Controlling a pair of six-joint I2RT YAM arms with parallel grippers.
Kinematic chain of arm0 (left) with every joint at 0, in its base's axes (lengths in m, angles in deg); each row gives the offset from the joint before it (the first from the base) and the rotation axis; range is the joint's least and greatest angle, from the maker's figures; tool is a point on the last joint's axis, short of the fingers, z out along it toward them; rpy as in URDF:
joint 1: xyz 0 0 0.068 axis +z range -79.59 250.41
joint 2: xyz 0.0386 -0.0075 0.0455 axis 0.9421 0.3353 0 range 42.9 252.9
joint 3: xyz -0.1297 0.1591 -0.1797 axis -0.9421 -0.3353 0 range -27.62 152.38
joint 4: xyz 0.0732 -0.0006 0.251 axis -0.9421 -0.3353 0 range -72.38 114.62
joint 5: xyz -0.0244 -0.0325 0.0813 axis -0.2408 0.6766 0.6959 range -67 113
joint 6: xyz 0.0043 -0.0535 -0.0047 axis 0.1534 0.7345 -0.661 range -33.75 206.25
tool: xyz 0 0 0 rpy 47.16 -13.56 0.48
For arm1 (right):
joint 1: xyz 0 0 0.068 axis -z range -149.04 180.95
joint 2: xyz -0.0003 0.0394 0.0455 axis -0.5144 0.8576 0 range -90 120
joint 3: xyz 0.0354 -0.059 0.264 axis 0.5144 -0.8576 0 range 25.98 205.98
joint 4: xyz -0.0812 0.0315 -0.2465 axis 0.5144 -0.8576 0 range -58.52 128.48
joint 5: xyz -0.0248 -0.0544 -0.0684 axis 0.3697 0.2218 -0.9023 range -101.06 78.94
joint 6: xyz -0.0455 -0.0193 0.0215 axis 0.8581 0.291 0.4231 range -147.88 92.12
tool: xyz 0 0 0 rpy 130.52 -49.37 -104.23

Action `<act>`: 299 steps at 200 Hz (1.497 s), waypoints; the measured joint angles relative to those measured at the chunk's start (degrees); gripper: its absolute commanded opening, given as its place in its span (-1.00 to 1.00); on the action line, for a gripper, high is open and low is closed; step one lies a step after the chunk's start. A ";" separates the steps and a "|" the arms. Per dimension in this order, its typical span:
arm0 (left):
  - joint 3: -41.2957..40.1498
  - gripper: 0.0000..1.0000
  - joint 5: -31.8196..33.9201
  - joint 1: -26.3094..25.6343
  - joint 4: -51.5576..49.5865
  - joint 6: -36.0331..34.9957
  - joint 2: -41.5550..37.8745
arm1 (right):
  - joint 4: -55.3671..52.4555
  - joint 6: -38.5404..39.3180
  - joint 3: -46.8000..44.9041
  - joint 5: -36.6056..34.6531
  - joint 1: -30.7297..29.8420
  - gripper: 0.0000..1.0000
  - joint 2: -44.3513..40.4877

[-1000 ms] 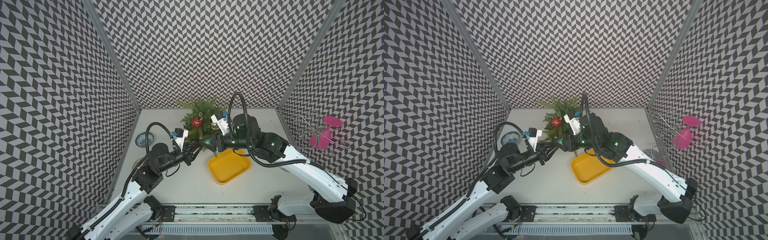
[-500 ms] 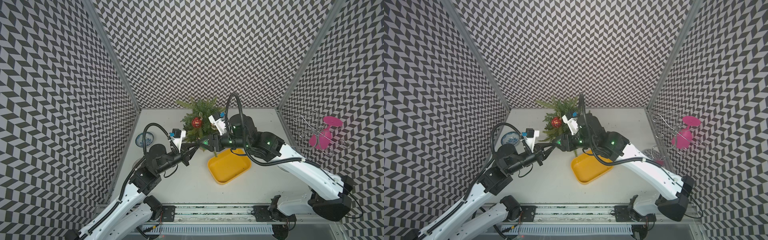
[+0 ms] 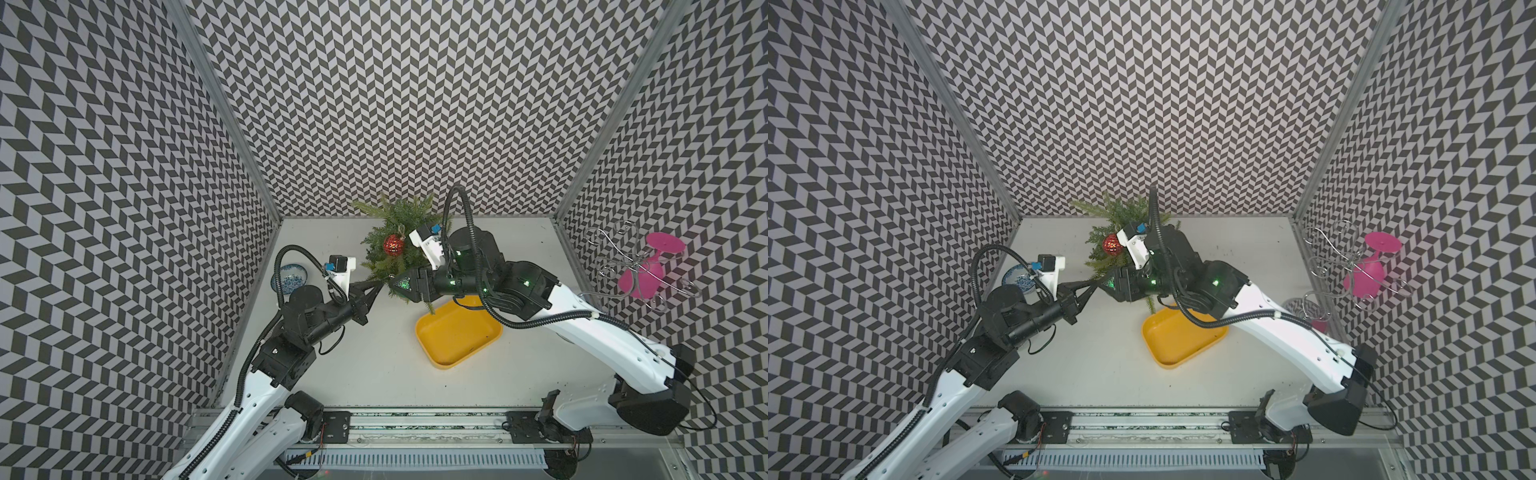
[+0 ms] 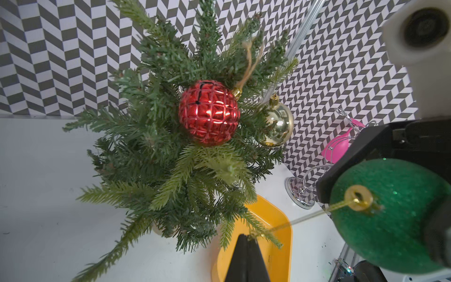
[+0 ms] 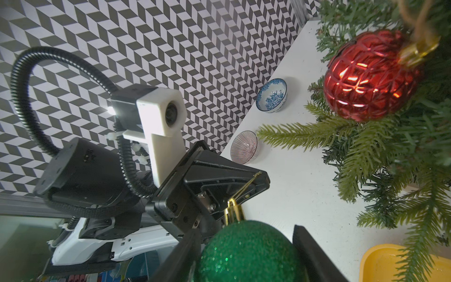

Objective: Decorate the small christmas tree with ornaments
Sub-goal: Hang an ornament on the christmas tree.

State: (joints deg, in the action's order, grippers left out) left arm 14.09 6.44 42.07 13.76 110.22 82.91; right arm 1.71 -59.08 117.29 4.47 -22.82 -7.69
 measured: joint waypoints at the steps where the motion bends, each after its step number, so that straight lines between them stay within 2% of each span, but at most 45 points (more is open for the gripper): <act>1: -0.02 -1.00 0.00 0.02 -0.02 -0.02 0.00 | 0.00 0.04 0.00 -0.07 0.00 0.16 0.07; 145: 1.60 -1.00 -0.92 1.77 -1.22 -2.05 1.03 | -0.85 0.09 5.66 -2.75 -0.07 0.16 6.67; 299: 3.41 -1.00 -0.20 2.91 -1.46 -2.36 0.39 | -1.42 -0.85 8.68 -3.15 -0.07 0.16 6.99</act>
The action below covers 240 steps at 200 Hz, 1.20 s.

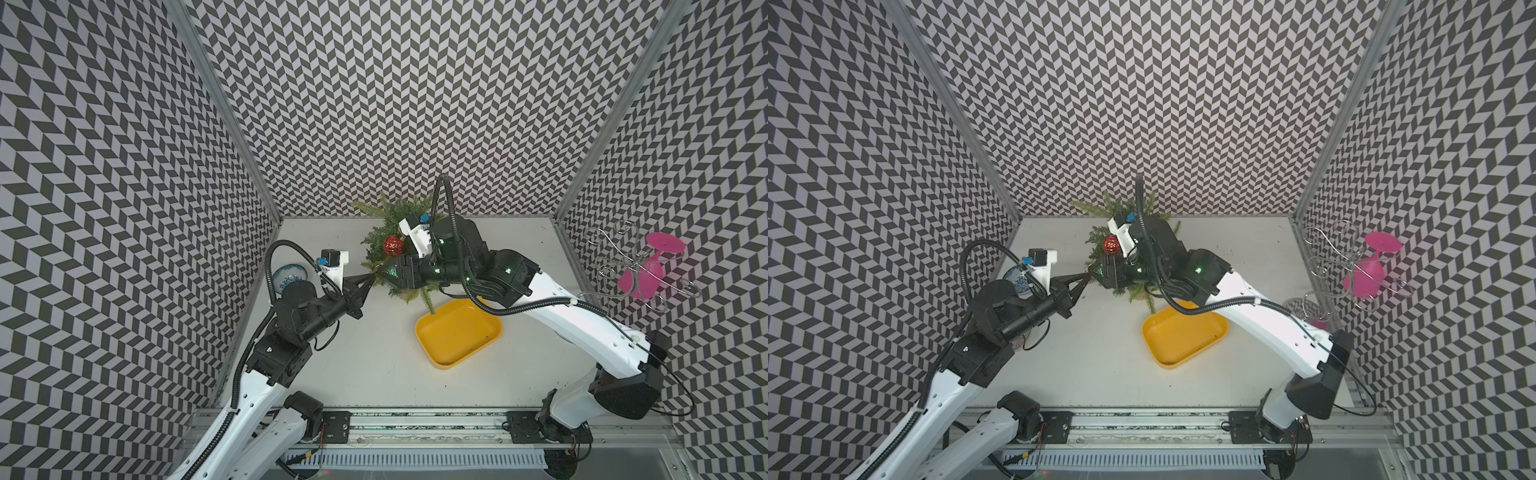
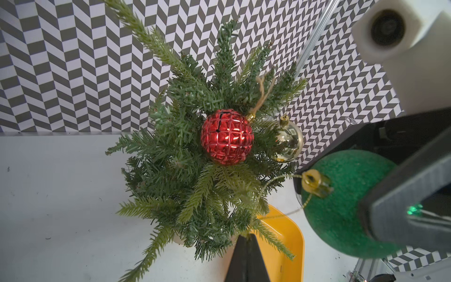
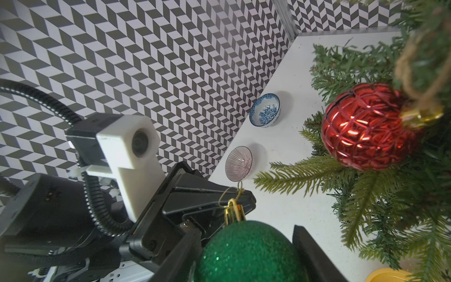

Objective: Decorate the small christmas tree with ornaments
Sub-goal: Hang an ornament on the christmas tree.

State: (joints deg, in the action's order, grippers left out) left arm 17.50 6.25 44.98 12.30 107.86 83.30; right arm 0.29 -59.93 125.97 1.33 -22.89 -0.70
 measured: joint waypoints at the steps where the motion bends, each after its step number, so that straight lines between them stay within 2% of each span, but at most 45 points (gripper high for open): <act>1: 0.00 -1.00 0.02 0.00 0.00 0.02 -0.02 | 0.00 0.00 0.00 0.00 0.00 0.16 0.02; 154: 0.83 -1.00 2.19 0.09 -0.50 -1.64 2.64 | -0.83 1.01 1.51 -5.11 0.00 0.16 1.49; 240: 0.79 -1.00 1.92 0.09 -0.35 -1.62 2.71 | -0.81 0.98 -2.40 -5.81 0.00 0.16 1.42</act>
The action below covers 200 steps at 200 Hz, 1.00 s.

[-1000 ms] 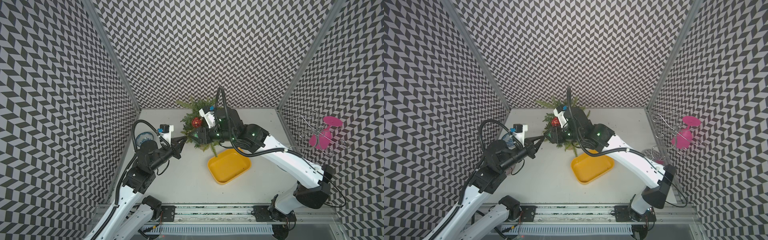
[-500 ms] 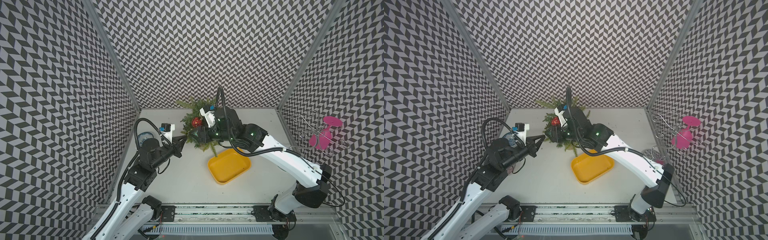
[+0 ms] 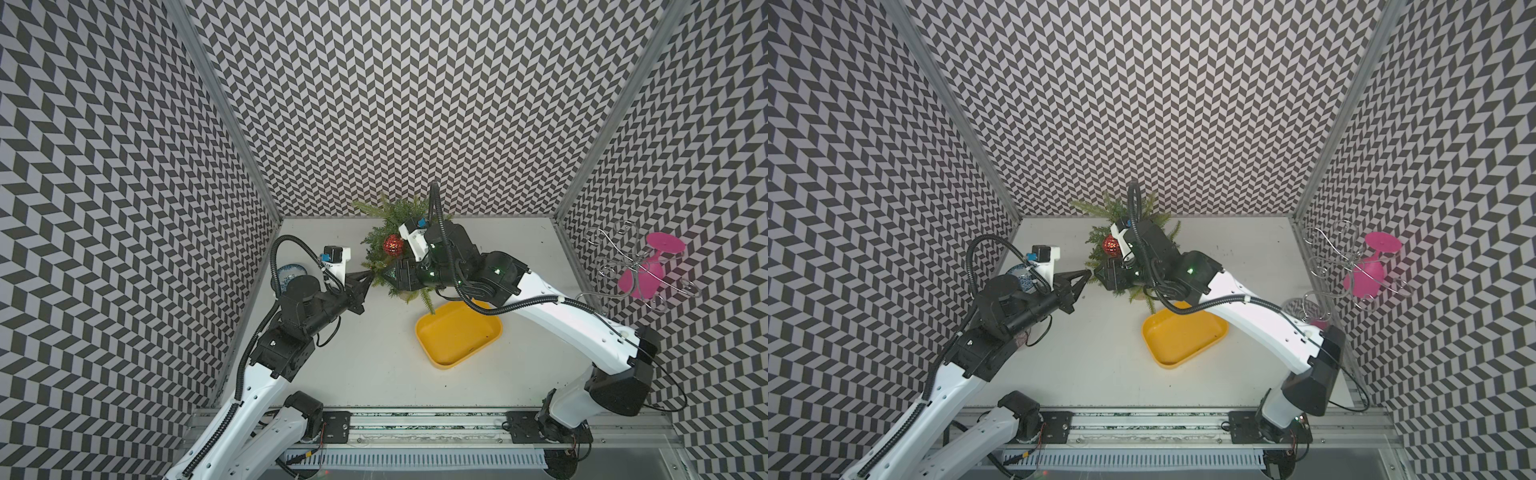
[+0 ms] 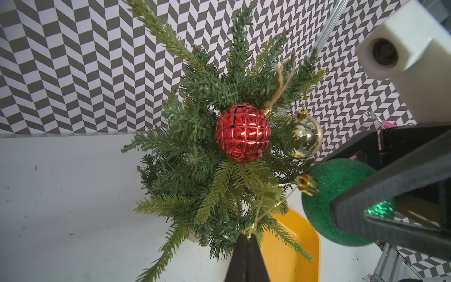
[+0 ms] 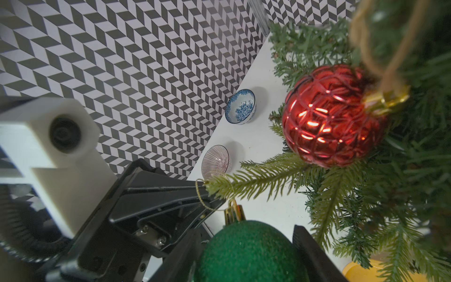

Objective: Decorate the small christmas tree with ornaments
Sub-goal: Hang an ornament on the christmas tree.

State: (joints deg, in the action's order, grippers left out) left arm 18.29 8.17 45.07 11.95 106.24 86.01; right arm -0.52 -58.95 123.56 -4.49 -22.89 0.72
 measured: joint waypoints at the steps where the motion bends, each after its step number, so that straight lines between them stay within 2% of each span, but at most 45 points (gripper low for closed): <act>1: 0.00 -1.00 0.00 0.00 0.02 -0.02 0.00 | 0.00 0.00 -0.04 0.00 0.00 0.16 -0.02; 200: -2.29 -1.00 0.24 0.00 1.11 -1.11 -1.55 | 2.25 2.40 -3.26 -2.40 0.00 0.16 -3.02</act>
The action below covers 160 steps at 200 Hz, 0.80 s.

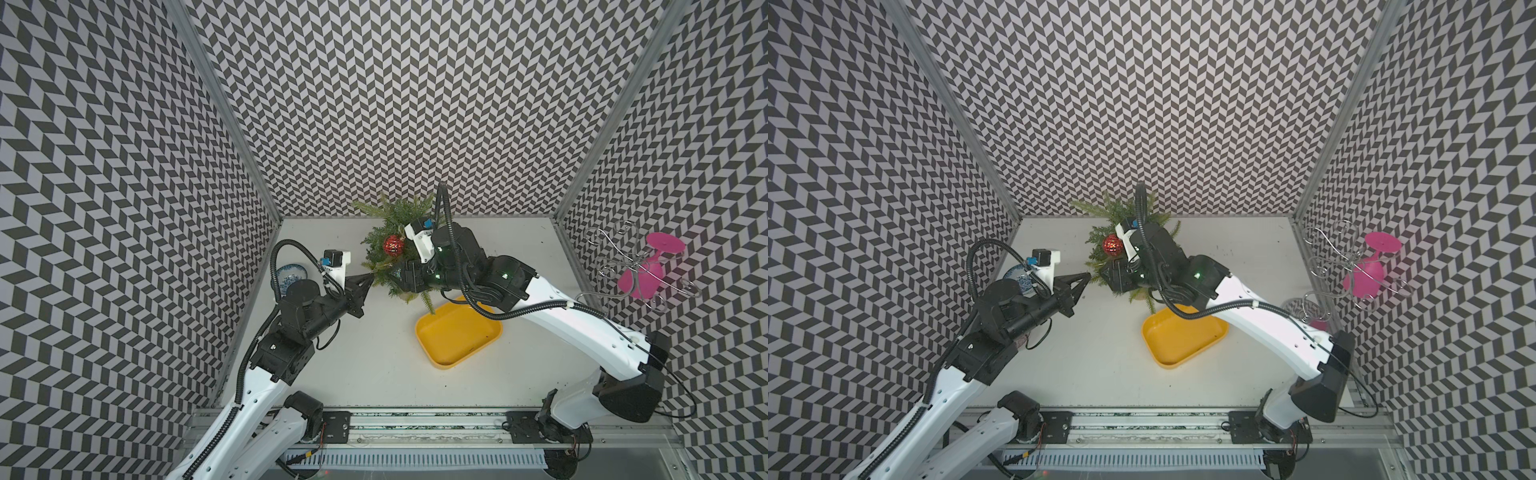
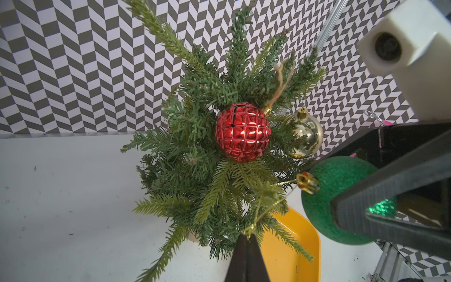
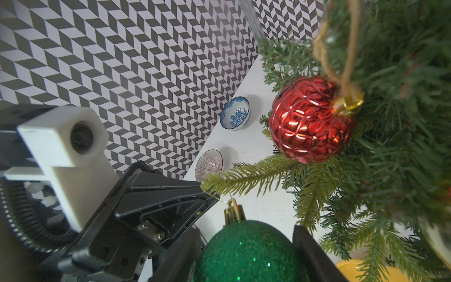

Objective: Decorate the small christmas tree with ornaments
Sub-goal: Hang an ornament on the christmas tree.

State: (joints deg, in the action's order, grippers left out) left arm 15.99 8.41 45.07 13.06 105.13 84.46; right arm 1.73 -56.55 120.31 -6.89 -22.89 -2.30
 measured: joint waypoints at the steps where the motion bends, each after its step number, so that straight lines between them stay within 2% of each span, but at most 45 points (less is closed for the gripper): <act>1: -0.02 -1.00 0.00 0.00 0.00 0.00 0.00 | 0.04 0.02 -0.04 0.00 0.00 0.16 0.00; 106: -0.74 -1.00 -0.04 0.00 1.86 -1.01 1.60 | 2.58 2.51 -5.27 0.76 0.00 0.16 -1.53; 126: -0.74 -0.77 -0.07 0.00 2.27 -1.09 2.25 | 2.69 2.58 -5.57 0.76 0.00 0.16 -1.55; 141: -0.74 -0.50 -0.13 0.00 2.34 -0.98 2.38 | 3.06 2.54 -5.57 0.72 0.00 0.16 -1.57; 160: -0.74 -0.41 -0.26 0.00 2.43 -1.03 2.14 | 3.52 2.54 -5.73 0.72 0.00 0.16 -1.68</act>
State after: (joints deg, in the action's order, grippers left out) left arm 15.25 8.15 45.07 15.49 104.10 86.60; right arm 5.25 -54.01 114.58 -6.17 -22.89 -3.98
